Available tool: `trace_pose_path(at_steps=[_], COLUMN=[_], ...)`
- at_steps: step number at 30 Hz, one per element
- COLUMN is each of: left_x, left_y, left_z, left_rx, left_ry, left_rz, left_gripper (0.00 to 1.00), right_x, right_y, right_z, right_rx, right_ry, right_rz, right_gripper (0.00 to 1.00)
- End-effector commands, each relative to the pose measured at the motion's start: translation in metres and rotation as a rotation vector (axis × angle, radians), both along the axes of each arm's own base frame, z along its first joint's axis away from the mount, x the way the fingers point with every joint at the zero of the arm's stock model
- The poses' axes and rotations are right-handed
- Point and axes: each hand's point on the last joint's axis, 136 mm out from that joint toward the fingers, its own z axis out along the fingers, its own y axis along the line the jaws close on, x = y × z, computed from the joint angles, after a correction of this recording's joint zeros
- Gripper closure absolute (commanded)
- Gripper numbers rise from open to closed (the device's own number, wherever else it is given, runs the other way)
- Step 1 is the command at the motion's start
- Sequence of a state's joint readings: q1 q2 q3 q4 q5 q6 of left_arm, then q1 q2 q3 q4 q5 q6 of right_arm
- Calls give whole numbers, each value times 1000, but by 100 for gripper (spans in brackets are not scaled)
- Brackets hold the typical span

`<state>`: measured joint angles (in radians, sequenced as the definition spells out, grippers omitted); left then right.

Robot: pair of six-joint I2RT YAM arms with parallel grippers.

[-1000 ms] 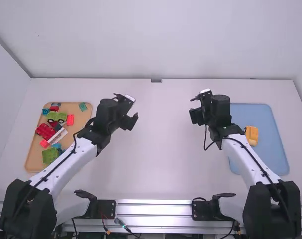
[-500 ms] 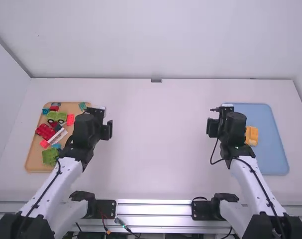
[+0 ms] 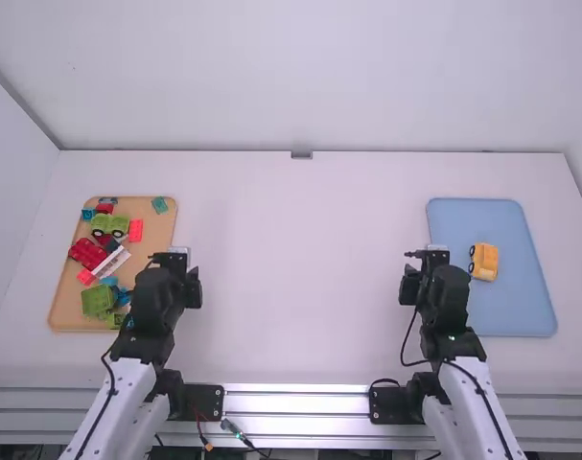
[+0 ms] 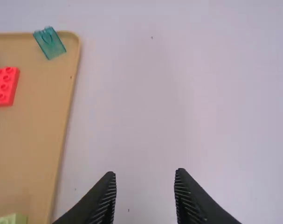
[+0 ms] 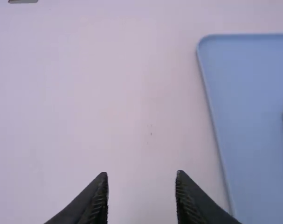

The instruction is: Assemble lego blocks to make yellow taxi

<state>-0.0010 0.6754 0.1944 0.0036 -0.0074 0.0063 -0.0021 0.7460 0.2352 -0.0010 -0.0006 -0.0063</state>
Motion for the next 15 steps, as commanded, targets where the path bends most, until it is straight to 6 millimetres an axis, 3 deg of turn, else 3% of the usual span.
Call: trace_pose_path(at_steps=[1,7,9,15], left_x=[-10,-28,-26,-20], left_y=[-1,-1,-1,-1], left_z=[-13,-42,-37,-10], left_rx=[-9,-9,-9,-9], left_ry=[1,1,-26,-149], left_rz=[-2,-2,-2,-2], left_gripper=[71,84,87,99], right_x=[-11,-31,-36,-28], right_y=[0,0,0,0], right_z=[-14,-42,-49,-23], right_rx=[5,5,5,5], right_ry=[2,2,2,-123], right_rz=[-2,-2,-2,-2], right_gripper=[70,83,86,99])
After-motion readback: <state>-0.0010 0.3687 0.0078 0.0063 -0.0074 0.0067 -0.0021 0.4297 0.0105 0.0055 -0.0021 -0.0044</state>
